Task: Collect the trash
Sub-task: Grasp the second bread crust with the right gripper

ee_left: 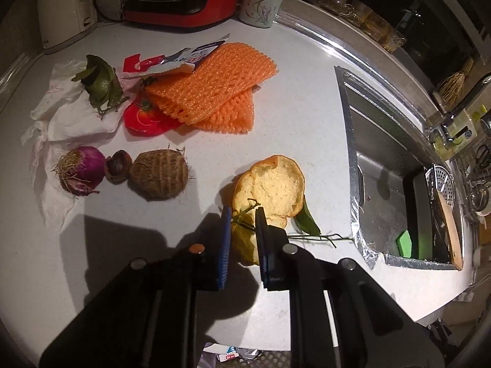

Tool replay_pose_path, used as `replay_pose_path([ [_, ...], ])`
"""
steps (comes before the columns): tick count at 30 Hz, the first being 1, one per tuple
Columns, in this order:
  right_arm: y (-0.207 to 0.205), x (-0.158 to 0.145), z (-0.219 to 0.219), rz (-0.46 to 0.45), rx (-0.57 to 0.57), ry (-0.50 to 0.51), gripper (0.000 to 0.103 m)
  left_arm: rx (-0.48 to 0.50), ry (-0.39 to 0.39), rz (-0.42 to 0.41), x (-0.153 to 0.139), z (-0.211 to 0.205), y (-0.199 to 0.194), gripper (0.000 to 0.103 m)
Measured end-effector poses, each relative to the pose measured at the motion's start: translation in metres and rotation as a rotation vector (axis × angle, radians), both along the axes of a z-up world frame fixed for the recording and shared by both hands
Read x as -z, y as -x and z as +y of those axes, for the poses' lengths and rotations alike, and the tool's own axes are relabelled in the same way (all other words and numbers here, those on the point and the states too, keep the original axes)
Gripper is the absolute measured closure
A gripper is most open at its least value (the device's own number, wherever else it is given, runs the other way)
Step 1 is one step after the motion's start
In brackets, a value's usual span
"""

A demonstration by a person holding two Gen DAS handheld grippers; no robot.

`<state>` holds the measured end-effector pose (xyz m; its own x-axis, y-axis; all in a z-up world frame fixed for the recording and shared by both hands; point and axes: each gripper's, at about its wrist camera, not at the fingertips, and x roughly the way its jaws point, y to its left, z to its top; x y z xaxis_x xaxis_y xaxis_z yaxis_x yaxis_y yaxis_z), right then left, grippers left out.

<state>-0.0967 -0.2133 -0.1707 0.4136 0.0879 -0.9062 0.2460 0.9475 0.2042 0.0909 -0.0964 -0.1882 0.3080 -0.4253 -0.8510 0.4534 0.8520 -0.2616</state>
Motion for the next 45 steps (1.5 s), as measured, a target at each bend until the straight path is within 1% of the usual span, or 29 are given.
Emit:
replay_pose_path([
  [3, -0.004, -0.003, 0.001, -0.015, -0.016, -0.001, 0.02, -0.007, 0.029, -0.018, -0.013, 0.011, 0.007, 0.09],
  [5, -0.008, -0.006, 0.001, -0.023, -0.028, 0.001, 0.02, -0.017, 0.044, -0.031, -0.021, 0.018, 0.011, 0.096],
  [9, -0.016, -0.01, 0.001, -0.04, -0.047, 0.0, 0.02, -0.038, 0.071, -0.036, -0.03, 0.031, 0.014, 0.097],
  [12, -0.02, -0.012, 0.003, -0.05, -0.063, -0.002, 0.02, -0.05, 0.081, -0.031, -0.03, 0.038, 0.013, 0.098],
  [15, -0.02, -0.012, 0.004, -0.05, -0.07, -0.001, 0.02, -0.053, 0.075, -0.017, -0.026, 0.04, 0.01, 0.098],
  [18, -0.017, -0.011, 0.004, -0.048, -0.065, -0.007, 0.02, -0.04, 0.081, 0.005, -0.019, 0.039, 0.008, 0.098],
  [22, -0.012, -0.009, 0.0, -0.04, -0.044, -0.01, 0.02, -0.028, 0.082, 0.012, -0.015, 0.036, 0.01, 0.098],
  [25, -0.009, -0.011, -0.004, -0.044, -0.03, -0.011, 0.02, -0.005, 0.116, 0.013, -0.023, 0.042, 0.016, 0.098],
  [28, -0.014, -0.013, -0.006, -0.059, -0.046, -0.007, 0.02, 0.009, 0.15, 0.012, -0.033, 0.052, 0.024, 0.098],
  [33, -0.041, -0.021, -0.005, -0.095, -0.101, 0.03, 0.02, 0.006, 0.192, -0.011, -0.052, 0.068, 0.034, 0.098],
  [36, -0.064, -0.021, -0.004, -0.11, -0.133, 0.039, 0.02, 0.002, 0.197, -0.031, -0.057, 0.075, 0.036, 0.098],
  [41, -0.098, -0.016, -0.001, -0.115, -0.166, 0.06, 0.02, -0.036, 0.164, -0.027, -0.047, 0.077, 0.024, 0.098],
  [45, -0.127, -0.011, 0.002, -0.131, -0.192, 0.058, 0.02, -0.052, 0.145, -0.016, -0.039, 0.085, 0.018, 0.098],
])
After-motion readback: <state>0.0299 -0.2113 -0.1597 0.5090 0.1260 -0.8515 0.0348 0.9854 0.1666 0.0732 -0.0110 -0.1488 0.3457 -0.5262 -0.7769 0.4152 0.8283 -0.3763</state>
